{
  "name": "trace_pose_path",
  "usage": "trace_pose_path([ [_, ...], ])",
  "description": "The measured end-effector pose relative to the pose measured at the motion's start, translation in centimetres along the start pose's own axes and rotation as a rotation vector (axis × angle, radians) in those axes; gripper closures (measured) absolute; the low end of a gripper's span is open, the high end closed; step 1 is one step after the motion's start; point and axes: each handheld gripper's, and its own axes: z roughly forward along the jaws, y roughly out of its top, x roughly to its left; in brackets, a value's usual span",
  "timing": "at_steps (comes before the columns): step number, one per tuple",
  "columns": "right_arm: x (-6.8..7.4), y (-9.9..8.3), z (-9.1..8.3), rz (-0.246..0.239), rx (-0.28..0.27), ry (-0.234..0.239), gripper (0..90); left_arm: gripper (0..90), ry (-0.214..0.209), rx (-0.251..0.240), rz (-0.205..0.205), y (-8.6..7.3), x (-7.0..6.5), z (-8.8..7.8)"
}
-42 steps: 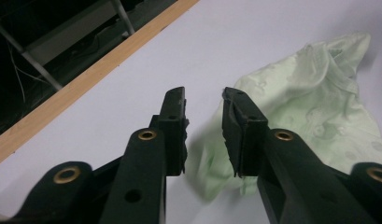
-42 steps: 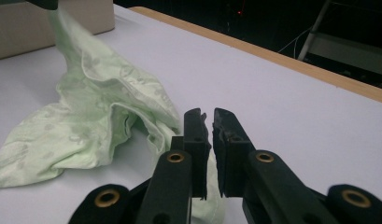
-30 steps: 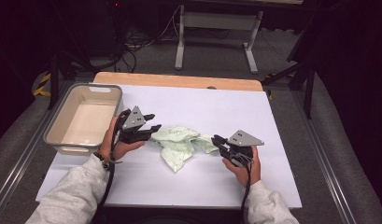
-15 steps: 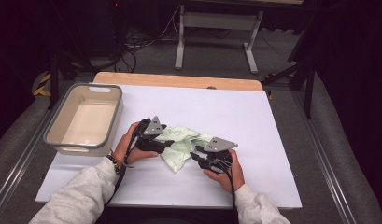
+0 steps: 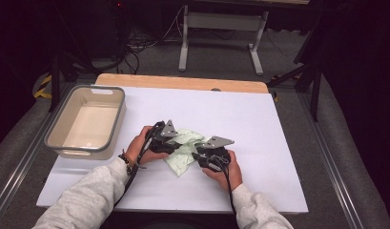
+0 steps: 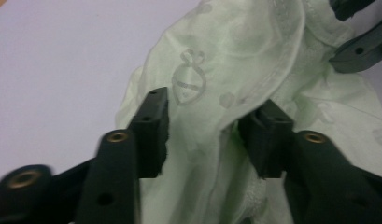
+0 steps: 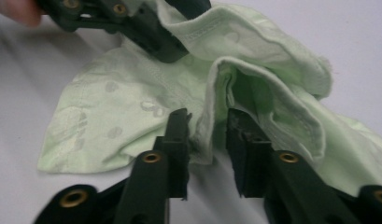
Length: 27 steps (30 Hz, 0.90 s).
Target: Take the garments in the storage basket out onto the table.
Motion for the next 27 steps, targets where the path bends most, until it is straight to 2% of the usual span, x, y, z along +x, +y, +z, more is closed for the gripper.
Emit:
trace_pose_path([
  [1, 0.0, 0.0, 0.1, -0.003, 0.004, 0.0, 75.3, 64.0, -0.001, 0.002, 0.004, 0.0, 0.1, 0.2],
  [2, 0.1, 0.2, 0.1, -0.014, 0.003, -0.005, 82.6, 72.0, -0.005, 0.009, 0.003, 0.1, 0.0, 0.4],
  [3, 0.1, 0.2, 0.1, -0.014, 0.003, -0.005, 82.6, 72.0, -0.001, 0.013, 0.008, 0.1, 0.0, 0.4],
  [4, 0.2, 0.2, 0.0, -0.025, -0.005, 0.005, 84.7, 79.9, -0.006, 0.007, 0.009, 0.1, 0.1, 0.4],
  [6, 0.2, 0.3, -0.1, -0.029, -0.009, 0.007, 85.6, 87.1, 0.003, -0.006, 0.011, 0.2, 0.1, 0.0],
  [9, 0.0, 0.6, -1.0, -0.032, -0.038, 0.01, 86.6, 87.8, 0.044, -0.028, -0.013, 0.3, 0.5, -1.2],
  [12, -0.2, 0.8, -1.4, -0.026, -0.057, 0.012, 86.7, 87.8, 0.058, -0.041, -0.027, 0.5, 0.6, -2.0],
  [13, -0.7, 1.4, -2.0, -0.01, -0.075, 0.031, 87.2, 87.8, 0.06, -0.064, -0.051, 0.9, 1.0, -3.1],
  [14, -0.7, 1.4, -2.0, -0.01, -0.075, 0.031, 87.2, 87.8, 0.06, -0.064, -0.051, 0.9, 1.0, -3.1],
  [15, -1.4, 2.5, -2.9, 0.038, -0.129, 0.059, 87.3, 87.9, 0.063, -0.073, -0.066, 1.2, 1.3, -3.8],
  [16, -1.8, 3.1, -3.4, 0.049, -0.149, 0.069, 87.3, 87.8, 0.079, -0.091, -0.09, 1.8, 1.9, -5.2],
  [17, -1.8, 3.1, -3.4, 0.049, -0.149, 0.069, 87.3, 87.7, 0.079, -0.091, -0.09, 1.8, 1.9, -5.2],
  [18, -2.0, 3.7, -3.9, 0.051, -0.168, 0.072, 87.3, 87.7, 0.109, -0.099, -0.09, 1.9, 2.1, -5.9],
  [19, -2.0, 4.0, -4.2, 0.043, -0.182, 0.067, 87.2, 87.6, 0.122, -0.119, -0.101, 2.0, 2.2, -6.6],
  [21, -2.3, 4.6, -4.8, 0.029, -0.193, 0.063, 87.2, 87.3, 0.118, -0.157, -0.136, 2.0, 2.4, -7.3],
  [22, -2.3, 4.6, -4.8, 0.029, -0.193, 0.063, 87.2, 87.3, 0.142, -0.165, -0.131, 2.0, 2.3, -7.6],
  [23, -2.3, 4.8, -5.0, 0.008, -0.193, 0.051, 87.2, 87.5, 0.16, -0.168, -0.133, 1.9, 2.2, -7.9],
  [24, -2.7, 5.2, -5.3, -0.007, -0.203, 0.03, 87.5, 87.6, 0.181, -0.182, -0.148, 1.6, 2.1, -8.2],
  [27, -3.1, 5.5, -5.5, -0.001, -0.217, 0.035, 87.7, 87.8, 0.198, -0.203, -0.156, 1.3, 2.0, -8.7],
])
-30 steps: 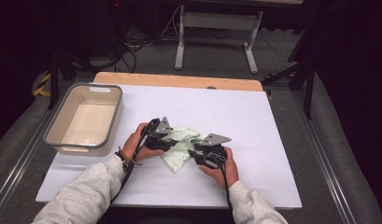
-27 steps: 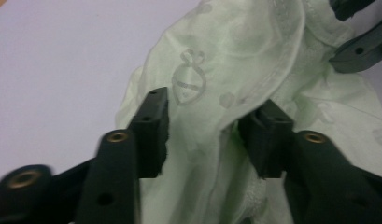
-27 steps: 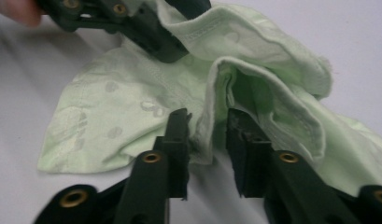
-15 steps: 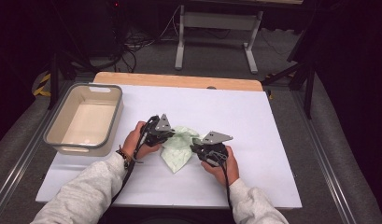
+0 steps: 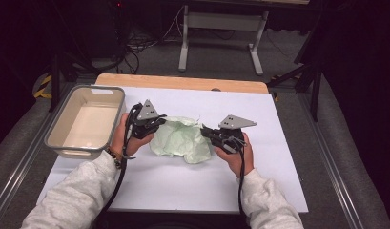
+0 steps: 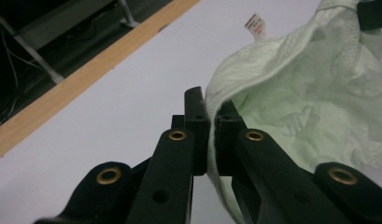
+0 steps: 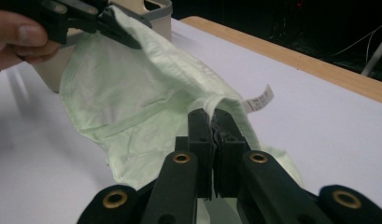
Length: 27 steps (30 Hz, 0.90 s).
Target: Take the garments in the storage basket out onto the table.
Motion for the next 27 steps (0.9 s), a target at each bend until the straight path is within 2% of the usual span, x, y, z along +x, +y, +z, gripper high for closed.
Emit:
trace_pose_path([
  [4, -0.3, 0.6, -0.3, -0.012, -0.014, -0.006, 87.9, 87.7, 0.026, -0.018, -0.004, -0.5, 0.0, -1.3],
  [7, -0.3, 0.6, -0.4, -0.001, -0.022, 0.001, 87.9, 87.7, 0.04, -0.027, -0.004, -0.8, -0.1, -1.7],
  [12, -0.1, 0.5, -0.7, 0.003, -0.029, -0.004, 88.0, 87.4, 0.052, -0.031, 0.022, -1.5, -0.9, -3.1],
  [16, 0.0, 0.0, -0.8, 0.012, -0.014, 0.002, 87.9, 87.2, 0.033, -0.031, 0.014, -2.6, -1.5, -4.0],
  [17, 0.0, -0.3, -0.7, 0.009, 0.0, -0.005, 87.8, 86.5, 0.019, -0.023, 0.013, -3.3, -2.0, -4.2],
  [19, 0.0, -0.6, -0.5, 0.013, 0.01, -0.004, 87.8, 86.2, 0.031, -0.013, 0.045, -4.0, -2.6, -4.2],
  [20, 0.0, -0.6, -0.5, 0.013, 0.01, -0.004, 87.8, 85.9, 0.031, -0.013, 0.045, -4.0, -2.6, -4.2],
  [21, 0.0, -0.9, -0.5, 0.014, 0.013, -0.007, 87.9, 85.9, 0.027, -0.01, 0.047, -4.3, -2.9, -4.2],
  [23, -0.1, -1.5, 0.0, 0.02, 0.041, -0.012, 87.8, 84.8, -0.01, 0.008, 0.045, -4.9, -3.2, -4.0],
  [24, -0.1, -1.6, 0.1, 0.015, 0.05, -0.016, 87.7, 84.2, -0.013, 0.029, 0.057, -5.3, -3.7, -3.7],
  [27, -0.1, -1.8, 0.5, 0.009, 0.06, -0.018, 86.7, 82.4, -0.023, 0.047, 0.072, -5.7, -4.0, -3.5],
])
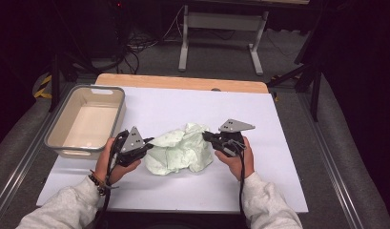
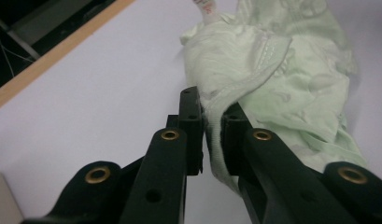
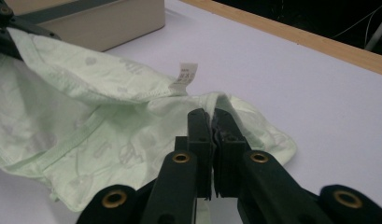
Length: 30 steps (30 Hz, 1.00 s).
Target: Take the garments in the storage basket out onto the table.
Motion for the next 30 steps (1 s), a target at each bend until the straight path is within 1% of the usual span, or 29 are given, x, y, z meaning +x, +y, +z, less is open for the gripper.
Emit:
trace_pose_path([
  [1, 0.1, -0.1, 0.4, -0.01, 0.009, -0.012, 83.6, 80.4, -0.005, 0.007, -0.005, -0.2, -0.2, 0.2],
  [2, 0.1, -0.1, 0.4, -0.01, 0.009, -0.012, 83.6, 80.4, -0.005, 0.018, -0.001, -0.4, -0.3, 0.3],
  [3, 0.1, -0.2, 0.6, -0.013, 0.011, -0.022, 80.1, 79.9, -0.01, 0.024, 0.007, -0.6, -0.4, 0.4],
  [4, 0.0, -0.3, 0.6, -0.006, 0.0, -0.035, 77.8, 78.9, -0.009, 0.03, 0.005, -0.8, -0.5, 0.4],
  [5, -0.1, -0.3, 0.5, -0.002, -0.007, -0.048, 77.7, 77.9, -0.013, 0.032, 0.0, -0.9, -0.6, 0.3],
  [6, -0.3, -0.4, 0.1, 0.006, -0.023, -0.063, 75.9, 77.7, -0.027, 0.035, -0.008, -1.1, -0.7, 0.0],
  [7, -0.3, -0.4, 0.1, 0.006, -0.023, -0.063, 75.9, 77.4, -0.027, 0.035, -0.008, -1.1, -0.7, 0.0],
  [8, -0.5, -0.5, -0.4, 0.022, -0.031, -0.065, 75.4, 77.3, -0.031, 0.033, -0.012, -1.2, -0.8, -0.1],
  [10, -0.5, -0.7, -0.7, 0.021, -0.027, -0.067, 74.7, 76.4, -0.042, 0.038, -0.004, -1.4, -1.0, -0.4],
  [11, -0.5, -1.2, -1.1, 0.019, -0.019, -0.07, 72.1, 75.7, -0.052, 0.034, -0.006, -1.6, -1.0, -0.8],
  [12, -0.4, -1.5, -1.3, 0.024, -0.014, -0.068, 71.3, 75.8, -0.059, 0.036, -0.017, -1.7, -1.1, -0.9],
  [13, -0.4, -1.5, -1.3, 0.024, -0.014, -0.068, 71.3, 74.8, -0.059, 0.036, -0.017, -1.7, -1.1, -0.9],
  [14, -0.1, -2.4, -1.6, 0.014, 0.013, -0.062, 68.0, 73.6, -0.059, 0.039, -0.006, -1.8, -1.1, -1.0],
  [15, -0.1, -2.4, -1.6, 0.014, 0.013, -0.062, 68.0, 73.8, -0.059, 0.039, -0.006, -1.8, -1.1, -1.0],
  [16, 0.2, -3.3, -1.7, 0.007, 0.04, -0.064, 65.8, 73.7, -0.059, 0.031, -0.009, -1.8, -1.0, -1.1],
  [17, 0.4, -3.7, -1.8, 0.003, 0.047, -0.058, 64.4, 72.7, -0.059, 0.031, -0.009, -1.8, -1.0, -1.1],
  [18, 0.4, -3.7, -1.8, 0.003, 0.047, -0.058, 64.4, 72.7, -0.054, 0.028, -0.008, -1.8, -1.0, -1.1],
  [19, 0.7, -4.2, -1.9, -0.014, 0.046, -0.064, 63.5, 71.2, -0.05, 0.026, -0.011, -1.8, -0.9, -1.1],
  [20, 1.1, -4.8, -2.0, -0.024, 0.051, -0.084, 62.7, 68.6, -0.046, 0.024, -0.017, -1.8, -0.9, -1.1],
  [21, 1.3, -5.1, -2.0, -0.025, 0.05, -0.077, 62.4, 66.7, -0.042, 0.021, -0.021, -1.7, -0.7, -1.1],
  [22, 1.5, -5.3, -2.0, -0.03, 0.048, -0.073, 62.2, 64.1, -0.036, 0.014, -0.027, -1.6, -0.6, -1.1],
  [23, 1.6, -5.5, -2.0, -0.033, 0.056, -0.071, 61.9, 63.2, -0.034, 0.002, -0.033, -1.3, -0.2, -1.1],
  [24, 1.6, -5.5, -2.0, -0.033, 0.056, -0.071, 61.9, 62.8, -0.034, 0.002, -0.033, -1.3, -0.2, -1.1],
  [25, 1.8, -5.8, -1.9, -0.032, 0.073, -0.059, 61.2, 61.3, -0.02, -0.017, -0.04, -0.9, 0.2, -1.2],
  [26, 1.8, -5.8, -1.9, -0.032, 0.073, -0.059, 61.2, 57.3, -0.02, -0.017, -0.04, -0.9, 0.2, -1.2],
  [27, 1.9, -5.9, -1.8, -0.034, 0.081, -0.06, 60.9, 57.3, -0.014, -0.023, -0.049, -0.6, 0.5, -1.1],
  [30, 2.1, -6.2, -1.6, -0.027, 0.106, -0.054, 60.0, 50.4, -0.004, -0.048, -0.064, 0.0, 1.2, -1.0],
])
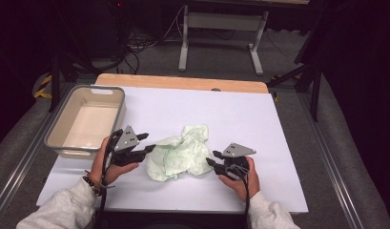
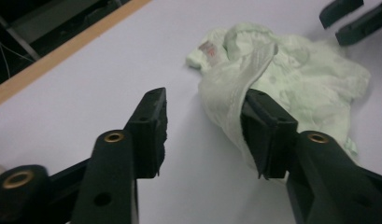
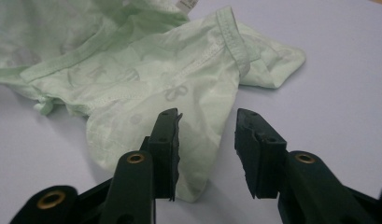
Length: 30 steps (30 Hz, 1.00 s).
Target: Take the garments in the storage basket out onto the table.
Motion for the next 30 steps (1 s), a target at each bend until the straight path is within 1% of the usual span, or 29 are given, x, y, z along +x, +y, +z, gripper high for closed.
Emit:
trace_pose_path([
  [1, 0.0, 0.0, 0.0, 0.002, 0.003, -0.001, 59.9, 48.7, 0.0, -0.013, 0.003, 0.3, 0.2, 0.0],
  [2, 0.0, 0.0, 0.0, 0.002, 0.003, -0.001, 59.9, 48.7, 0.009, -0.028, 0.01, 0.6, 0.3, 0.0],
  [3, 0.1, 0.0, 0.1, 0.004, 0.002, -0.004, 59.8, 46.2, 0.021, -0.042, 0.014, 0.9, 0.3, -0.1],
  [4, 0.2, 0.0, 0.1, 0.004, 0.0, -0.003, 59.7, 43.9, 0.014, -0.067, 0.004, 1.2, 0.4, -0.4],
  [5, 0.2, 0.0, 0.1, 0.002, 0.001, -0.001, 59.4, 41.7, 0.009, -0.085, 0.006, 1.5, 0.5, -0.7],
  [6, 0.2, 0.0, 0.1, 0.003, -0.001, 0.002, 59.0, 38.5, 0.015, -0.097, 0.01, 1.7, 0.5, -0.9],
  [7, 0.3, -0.1, 0.1, 0.003, 0.001, 0.0, 58.7, 36.9, 0.02, -0.11, 0.009, 2.0, 0.5, -1.1],
  [9, 0.3, -0.1, 0.3, 0.005, 0.014, 0.002, 57.9, 36.3, 0.012, -0.138, -0.004, 2.5, 0.9, -1.2],
  [11, 0.3, -0.2, 0.6, -0.001, 0.03, 0.0, 56.0, 35.4, 0.007, -0.134, -0.025, 2.9, 1.3, -0.6],
  [12, 0.3, -0.2, 0.6, -0.001, 0.03, 0.0, 55.6, 35.4, 0.001, -0.135, -0.032, 3.1, 1.4, -0.3],
  [14, 0.3, -0.3, 0.7, -0.004, 0.034, -0.01, 54.7, 35.5, 0.009, -0.134, -0.039, 3.5, 1.6, 0.7],
  [15, 0.3, -0.3, 0.7, -0.004, 0.034, -0.01, 54.7, 35.5, -0.014, -0.132, -0.056, 3.7, 1.8, 1.4],
  [16, 0.3, -0.3, 0.7, -0.002, 0.034, -0.008, 54.3, 35.4, -0.032, -0.125, -0.062, 3.8, 1.9, 2.1],
  [17, 0.3, -0.3, 0.7, -0.001, 0.036, -0.008, 54.1, 35.5, -0.025, -0.106, -0.047, 4.0, 1.9, 2.9],
  [18, 0.3, -0.3, 0.8, -0.002, 0.04, -0.01, 54.1, 35.7, -0.02, -0.076, -0.033, 4.2, 2.1, 4.0],
  [19, 0.3, -0.3, 0.8, -0.001, 0.043, -0.008, 54.1, 35.9, -0.045, -0.058, -0.04, 4.2, 2.3, 4.9],
  [20, 0.3, -0.4, 0.8, -0.002, 0.045, -0.004, 54.1, 36.1, -0.061, -0.053, -0.05, 4.2, 2.6, 5.7],
  [22, 0.3, -0.4, 0.9, -0.004, 0.047, -0.005, 54.1, 36.6, -0.056, -0.001, -0.058, 4.2, 3.0, 7.7],
  [23, 0.2, -0.4, 0.9, -0.002, 0.048, -0.001, 54.7, 36.6, -0.072, 0.019, -0.061, 4.2, 3.2, 8.7],
  [24, 0.2, -0.4, 1.0, -0.003, 0.052, 0.004, 54.9, 36.6, -0.08, 0.036, -0.051, 4.2, 3.2, 9.8],
  [25, 0.1, -0.4, 1.0, 0.0, 0.052, 0.005, 55.7, 36.8, -0.078, 0.051, -0.051, 4.2, 3.2, 10.5],
  [26, 0.1, -0.4, 1.0, 0.0, 0.052, 0.005, 55.7, 36.8, -0.084, 0.071, -0.063, 4.1, 3.3, 11.3],
  [27, 0.0, -0.4, 1.0, 0.007, 0.056, 0.013, 56.1, 36.7, -0.098, 0.101, -0.063, 4.0, 3.3, 12.7],
  [28, 0.0, -0.5, 1.0, 0.007, 0.057, 0.013, 56.0, 36.8, -0.094, 0.114, -0.064, 4.0, 3.4, 13.3],
  [29, 0.0, -0.5, 1.0, 0.007, 0.057, 0.013, 56.0, 36.8, -0.094, 0.114, -0.064, 4.0, 3.4, 13.3],
  [30, 0.0, -0.5, 1.0, 0.01, 0.057, 0.013, 55.8, 36.8, -0.102, 0.124, -0.065, 4.0, 3.5, 13.9],
])
